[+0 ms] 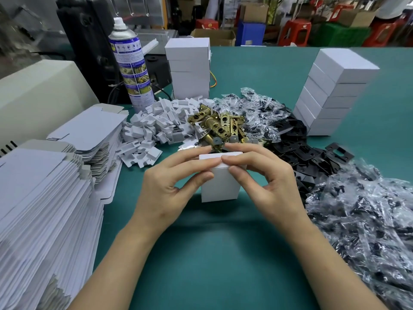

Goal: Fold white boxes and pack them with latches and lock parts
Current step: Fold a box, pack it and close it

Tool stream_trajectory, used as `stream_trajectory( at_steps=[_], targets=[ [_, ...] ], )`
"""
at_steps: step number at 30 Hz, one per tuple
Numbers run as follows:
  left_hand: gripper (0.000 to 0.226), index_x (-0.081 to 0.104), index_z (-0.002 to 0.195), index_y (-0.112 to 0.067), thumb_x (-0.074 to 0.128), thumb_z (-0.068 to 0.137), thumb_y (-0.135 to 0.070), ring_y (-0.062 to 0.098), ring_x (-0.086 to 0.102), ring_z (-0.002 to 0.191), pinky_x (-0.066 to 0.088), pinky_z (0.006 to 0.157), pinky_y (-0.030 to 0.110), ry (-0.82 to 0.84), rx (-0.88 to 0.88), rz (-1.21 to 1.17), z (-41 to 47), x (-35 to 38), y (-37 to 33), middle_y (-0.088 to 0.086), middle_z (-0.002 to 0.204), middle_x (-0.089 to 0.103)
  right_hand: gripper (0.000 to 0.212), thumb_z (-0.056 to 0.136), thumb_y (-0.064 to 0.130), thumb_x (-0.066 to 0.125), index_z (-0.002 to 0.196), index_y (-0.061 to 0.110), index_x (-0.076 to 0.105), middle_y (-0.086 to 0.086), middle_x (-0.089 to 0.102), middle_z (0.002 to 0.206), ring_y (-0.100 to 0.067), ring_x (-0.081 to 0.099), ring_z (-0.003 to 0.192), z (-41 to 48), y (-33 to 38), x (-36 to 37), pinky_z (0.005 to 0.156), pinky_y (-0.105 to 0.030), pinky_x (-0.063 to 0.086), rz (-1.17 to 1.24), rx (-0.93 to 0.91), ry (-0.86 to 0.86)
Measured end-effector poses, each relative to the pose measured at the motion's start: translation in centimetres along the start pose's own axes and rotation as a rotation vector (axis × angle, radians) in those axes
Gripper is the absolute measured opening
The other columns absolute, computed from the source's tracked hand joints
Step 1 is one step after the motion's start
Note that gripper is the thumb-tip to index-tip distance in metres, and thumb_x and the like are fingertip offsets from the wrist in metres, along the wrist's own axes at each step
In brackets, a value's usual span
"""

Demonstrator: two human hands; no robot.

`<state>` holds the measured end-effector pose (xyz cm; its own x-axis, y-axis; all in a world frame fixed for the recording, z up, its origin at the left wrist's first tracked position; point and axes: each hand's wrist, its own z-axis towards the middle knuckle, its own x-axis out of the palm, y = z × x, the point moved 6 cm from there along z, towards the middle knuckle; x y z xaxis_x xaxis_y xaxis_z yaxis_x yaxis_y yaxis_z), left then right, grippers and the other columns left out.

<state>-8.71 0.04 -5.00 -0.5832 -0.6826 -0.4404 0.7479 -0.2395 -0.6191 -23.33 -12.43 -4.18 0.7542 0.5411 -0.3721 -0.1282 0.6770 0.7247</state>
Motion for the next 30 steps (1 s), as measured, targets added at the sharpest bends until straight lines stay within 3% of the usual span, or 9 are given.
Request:
stream_trajectory(
  at_steps=[5, 8, 13, 15, 17, 22, 25, 28, 30],
  targets=[
    [0.026, 0.076, 0.120, -0.027, 0.076, 0.094, -0.024, 0.012, 0.072, 0.116, 0.057, 0.094, 0.025, -0.008, -0.073, -0.163, -0.2, 0.7, 0.3, -0.015, 0.122, 0.075, 0.021, 0.095, 0.016, 0.070, 0.114, 0.016, 0.077, 0.003, 0.068, 0.129, -0.015, 0.063, 0.124, -0.1, -0.5, 0.0, 0.096, -0.037, 0.055, -0.011, 0.004, 0.012],
    [0.023, 0.079, 0.112, -0.040, 0.078, 0.091, -0.030, 0.006, 0.074, 0.102, 0.057, 0.083, 0.017, -0.105, -0.254, -0.246, -0.4, 0.6, 1.3, -0.018, 0.108, 0.077, 0.054, 0.091, 0.032, 0.076, 0.141, 0.027, 0.058, 0.013, 0.058, 0.138, -0.014, 0.059, 0.127, -0.5, -1.2, 0.7, 0.098, -0.038, 0.054, -0.013, 0.090, 0.060],
    [0.023, 0.082, 0.107, -0.041, 0.080, 0.085, -0.037, 0.019, 0.074, 0.093, 0.066, 0.078, 0.041, -0.416, -0.617, -0.508, -1.5, 0.2, 3.5, 0.000, 0.097, 0.079, 0.104, 0.069, 0.072, 0.076, 0.154, 0.027, 0.037, 0.009, 0.043, 0.139, -0.013, 0.050, 0.127, -1.6, -0.6, 3.2, 0.103, -0.033, 0.048, -0.429, 0.175, 0.073],
    [0.018, 0.082, 0.107, -0.036, 0.078, 0.090, -0.029, 0.023, 0.075, 0.094, 0.066, 0.075, 0.045, -0.463, -0.714, -0.575, -1.8, 0.6, 3.9, 0.005, 0.099, 0.079, 0.102, 0.071, 0.064, 0.080, 0.154, 0.022, 0.040, 0.003, 0.047, 0.132, -0.020, 0.051, 0.122, -1.5, 0.0, 4.1, 0.098, -0.037, 0.051, -0.558, 0.166, 0.076],
    [0.017, 0.081, 0.110, -0.029, 0.073, 0.096, -0.025, 0.018, 0.077, 0.092, 0.065, 0.068, 0.037, -0.501, -0.754, -0.663, -1.9, 0.8, 3.9, 0.006, 0.102, 0.080, 0.090, 0.077, 0.048, 0.082, 0.152, 0.018, 0.044, 0.000, 0.051, 0.130, -0.022, 0.053, 0.120, -1.0, 0.5, 4.1, 0.096, -0.040, 0.051, -0.554, 0.172, 0.057],
    [0.028, 0.069, 0.129, -0.034, 0.048, 0.111, -0.037, 0.019, 0.078, 0.102, 0.063, 0.068, 0.028, -0.560, -0.716, -0.779, -1.2, 0.2, 3.6, 0.003, 0.115, 0.080, 0.076, 0.076, 0.038, 0.086, 0.142, 0.026, 0.050, 0.009, 0.062, 0.119, -0.004, 0.057, 0.109, 4.3, 2.0, 1.2, 0.089, -0.023, 0.051, -0.193, 0.267, -0.039],
    [0.028, 0.064, 0.131, -0.032, 0.043, 0.113, -0.034, 0.019, 0.078, 0.101, 0.063, 0.068, 0.028, -0.507, -0.754, -0.735, -1.4, 0.6, 3.9, 0.002, 0.115, 0.079, 0.070, 0.080, 0.037, 0.086, 0.140, 0.024, 0.052, 0.015, 0.058, 0.110, -0.002, 0.058, 0.104, 11.9, 2.9, -0.6, 0.078, -0.018, 0.054, -0.201, 0.270, -0.030],
    [0.025, 0.064, 0.128, -0.032, 0.045, 0.112, -0.032, 0.018, 0.078, 0.100, 0.063, 0.069, 0.028, -0.432, -0.763, -0.698, -1.4, 1.2, 4.1, -0.002, 0.113, 0.079, 0.062, 0.086, 0.032, 0.082, 0.140, 0.016, 0.056, 0.001, 0.059, 0.131, -0.020, 0.057, 0.121, 20.9, 2.5, -0.8, 0.097, -0.037, 0.054, -0.392, 0.210, 0.041],
    [0.024, 0.064, 0.128, -0.030, 0.047, 0.111, -0.033, 0.016, 0.078, 0.101, 0.064, 0.071, 0.030, -0.388, -0.757, -0.692, -1.3, 1.4, 4.1, -0.004, 0.113, 0.079, 0.060, 0.089, 0.031, 0.079, 0.141, 0.012, 0.056, -0.007, 0.056, 0.141, -0.023, 0.054, 0.127, 26.2, 1.8, -0.3, 0.103, -0.038, 0.049, -0.518, 0.184, 0.105]
  ],
)
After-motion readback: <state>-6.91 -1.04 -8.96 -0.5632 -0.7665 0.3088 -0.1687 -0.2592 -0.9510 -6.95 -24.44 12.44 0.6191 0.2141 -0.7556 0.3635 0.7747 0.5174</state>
